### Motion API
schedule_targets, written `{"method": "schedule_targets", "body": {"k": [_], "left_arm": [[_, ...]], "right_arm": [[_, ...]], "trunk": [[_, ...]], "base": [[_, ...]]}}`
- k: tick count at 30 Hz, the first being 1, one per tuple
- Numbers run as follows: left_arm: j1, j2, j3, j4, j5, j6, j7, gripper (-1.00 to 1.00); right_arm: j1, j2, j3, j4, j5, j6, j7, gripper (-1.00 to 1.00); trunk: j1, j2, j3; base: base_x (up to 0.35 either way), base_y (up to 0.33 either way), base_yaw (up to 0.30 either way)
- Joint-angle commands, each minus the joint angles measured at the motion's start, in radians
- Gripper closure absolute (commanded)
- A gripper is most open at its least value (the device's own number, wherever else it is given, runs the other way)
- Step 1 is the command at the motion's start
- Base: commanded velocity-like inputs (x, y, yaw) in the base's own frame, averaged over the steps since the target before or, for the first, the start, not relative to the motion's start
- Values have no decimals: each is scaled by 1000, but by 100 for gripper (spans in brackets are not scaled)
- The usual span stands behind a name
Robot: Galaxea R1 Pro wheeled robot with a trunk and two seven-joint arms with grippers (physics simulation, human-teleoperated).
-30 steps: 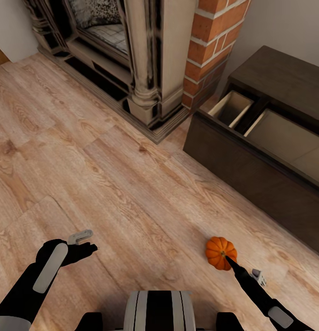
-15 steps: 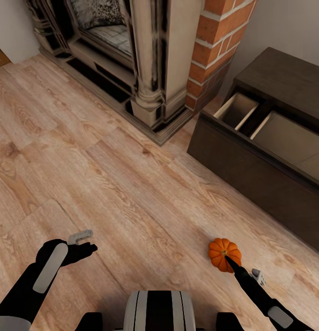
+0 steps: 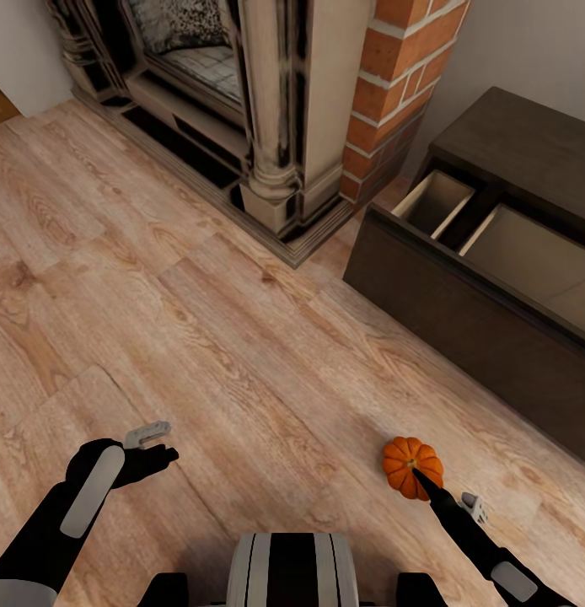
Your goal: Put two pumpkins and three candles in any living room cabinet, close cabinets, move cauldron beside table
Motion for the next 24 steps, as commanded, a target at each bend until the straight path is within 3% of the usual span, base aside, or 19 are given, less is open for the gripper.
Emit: {"method": "schedule_targets", "body": {"k": [1,4,5,21,24], "left_arm": [[-1,1,-2,-1,10,1,10,-100],[-1,1,-2,-1,10,1,10,-100],[-1,1,-2,-1,10,1,10,-100],[-1,1,-1,-2,11,1,11,-100],[-1,1,-1,-2,10,1,11,-100]], "right_arm": [[-1,0,5,4,-10,1,-9,-100],[-1,0,5,4,-10,1,-9,-100],[-1,0,5,4,-10,1,-10,100],[-1,0,6,2,-8,2,-11,100],[-1,0,6,2,-8,2,-11,100]], "trunk": [[0,0,-1],[0,0,-1],[0,0,-1],[0,0,-1],[-1,1,11]], "base": [[0,0,0],[0,0,0],[0,0,0],[0,0,0],[0,0,0]]}}
